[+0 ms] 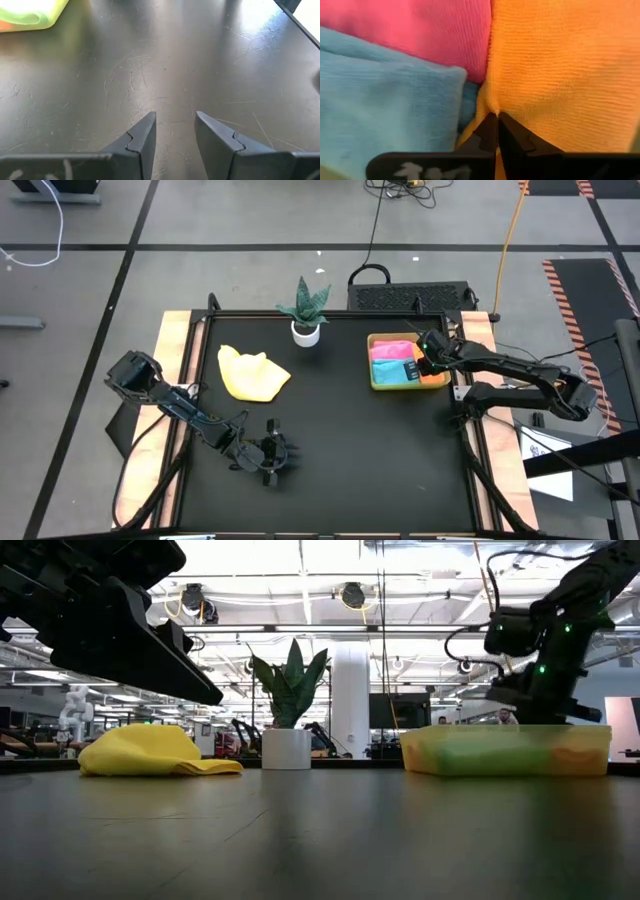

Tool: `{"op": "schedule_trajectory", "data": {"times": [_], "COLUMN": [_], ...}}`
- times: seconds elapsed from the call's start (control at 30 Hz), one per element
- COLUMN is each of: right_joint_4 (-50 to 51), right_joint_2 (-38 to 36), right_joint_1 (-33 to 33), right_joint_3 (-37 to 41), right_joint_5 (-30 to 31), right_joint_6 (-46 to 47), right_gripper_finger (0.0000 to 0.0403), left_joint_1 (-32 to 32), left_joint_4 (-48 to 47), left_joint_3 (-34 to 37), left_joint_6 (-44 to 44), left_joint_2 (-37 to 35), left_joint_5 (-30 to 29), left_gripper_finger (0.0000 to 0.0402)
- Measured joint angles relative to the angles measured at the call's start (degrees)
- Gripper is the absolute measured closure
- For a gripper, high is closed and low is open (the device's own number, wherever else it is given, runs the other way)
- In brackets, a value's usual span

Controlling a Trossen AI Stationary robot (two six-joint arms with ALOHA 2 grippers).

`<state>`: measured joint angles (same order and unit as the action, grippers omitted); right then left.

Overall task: Fold microfiber towels
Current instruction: Put the folded orange microfiber cloth into the yellow bin

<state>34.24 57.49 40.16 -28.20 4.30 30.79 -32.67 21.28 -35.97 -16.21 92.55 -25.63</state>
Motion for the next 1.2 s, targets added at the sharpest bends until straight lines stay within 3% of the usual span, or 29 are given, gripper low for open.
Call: {"op": "schedule_trajectory", "data": {"times": [0.2, 0.4, 0.67, 0.8, 0.93, 1.2], "right_joint_4": [-8.5, -9.1, -4.2, 1.7, 5.8, 2.0], "right_joint_2": [1.4, 0.0, -4.5, -6.5, -6.9, -2.0], "right_joint_1": [0.0, 0.0, 0.0, 0.0, 0.0, -0.2], "right_joint_3": [4.5, 3.2, 0.5, -0.6, -0.6, 2.1], "right_joint_5": [-1.6, -1.9, -3.3, -3.3, -3.2, -6.4], "right_joint_6": [-1.6, -3.9, -4.1, -1.5, -1.5, -1.5], "right_gripper_finger": [0.0397, 0.0387, 0.0294, 0.0274, 0.0298, 0.0397], "left_joint_1": [0.0, 0.0, 0.0, 0.0, 0.0, 0.0], "left_joint_4": [0.0, 0.0, 0.0, 0.0, 0.0, 0.0], "left_joint_3": [0.0, 0.0, 0.0, 0.0, 0.0, 0.0], "left_joint_6": [0.0, 0.0, 0.0, 0.0, 0.0, 0.0], "left_joint_2": [0.0, 0.0, 0.0, 0.0, 0.0, 0.0], "left_joint_5": [0.0, 0.0, 0.0, 0.0, 0.0, 0.0], "left_gripper_finger": [0.0268, 0.0268, 0.0268, 0.0268, 0.0268, 0.0268]}}
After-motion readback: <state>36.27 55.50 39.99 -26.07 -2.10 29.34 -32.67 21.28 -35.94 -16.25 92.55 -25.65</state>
